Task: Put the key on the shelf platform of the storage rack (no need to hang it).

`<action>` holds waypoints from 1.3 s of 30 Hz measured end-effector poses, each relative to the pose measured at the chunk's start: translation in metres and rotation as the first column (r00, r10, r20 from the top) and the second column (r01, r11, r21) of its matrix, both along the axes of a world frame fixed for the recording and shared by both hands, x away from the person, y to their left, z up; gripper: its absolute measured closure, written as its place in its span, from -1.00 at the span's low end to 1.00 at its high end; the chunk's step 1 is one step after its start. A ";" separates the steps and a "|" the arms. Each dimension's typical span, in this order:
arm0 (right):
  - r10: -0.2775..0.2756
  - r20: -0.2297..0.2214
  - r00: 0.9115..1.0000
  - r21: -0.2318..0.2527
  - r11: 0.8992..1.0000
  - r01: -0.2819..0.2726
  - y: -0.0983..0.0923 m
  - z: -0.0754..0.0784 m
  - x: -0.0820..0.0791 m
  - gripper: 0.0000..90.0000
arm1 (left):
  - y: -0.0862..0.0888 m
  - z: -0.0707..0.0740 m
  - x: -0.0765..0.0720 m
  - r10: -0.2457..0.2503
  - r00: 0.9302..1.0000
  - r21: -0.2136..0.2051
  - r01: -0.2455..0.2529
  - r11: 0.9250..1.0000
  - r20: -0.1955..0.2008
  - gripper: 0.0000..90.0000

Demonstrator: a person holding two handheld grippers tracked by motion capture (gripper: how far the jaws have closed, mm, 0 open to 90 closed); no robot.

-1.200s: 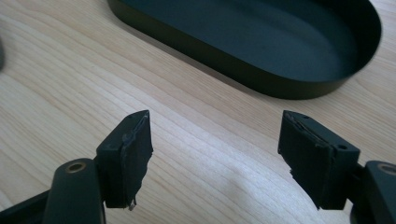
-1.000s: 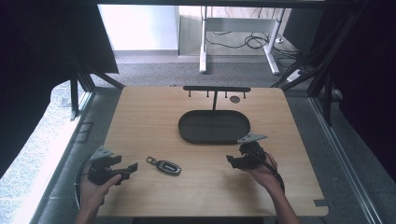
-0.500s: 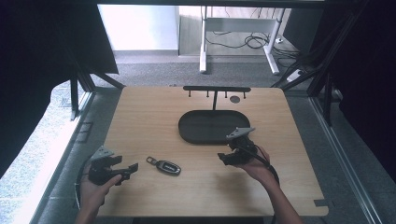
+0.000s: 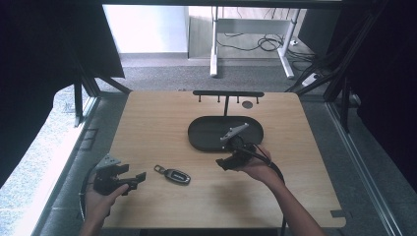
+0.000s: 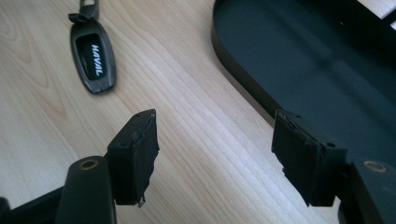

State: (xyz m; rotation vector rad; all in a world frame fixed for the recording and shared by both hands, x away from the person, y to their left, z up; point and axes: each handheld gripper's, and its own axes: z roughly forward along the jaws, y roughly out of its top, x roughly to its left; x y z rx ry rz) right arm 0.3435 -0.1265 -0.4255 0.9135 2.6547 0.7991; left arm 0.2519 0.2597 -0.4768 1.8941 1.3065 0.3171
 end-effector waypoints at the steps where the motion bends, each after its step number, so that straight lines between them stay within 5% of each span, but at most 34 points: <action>1: 0.015 -0.010 1.000 -0.014 1.000 -0.015 0.008 0.003 0.001 -0.28 | 0.000 0.000 0.000 0.000 1.000 0.000 0.000 1.000 0.002 -0.52; 16: 0.116 -0.047 0.992 -0.078 0.990 -0.120 0.055 0.014 0.004 -0.24 | -0.001 0.000 0.000 -0.003 1.000 0.001 0.003 1.000 0.000 -0.52; 39: 0.194 -0.110 0.975 -0.108 0.973 -0.206 0.109 -0.007 0.009 -0.24 | -0.002 -0.001 0.000 -0.009 1.000 0.010 0.009 1.000 0.001 -0.53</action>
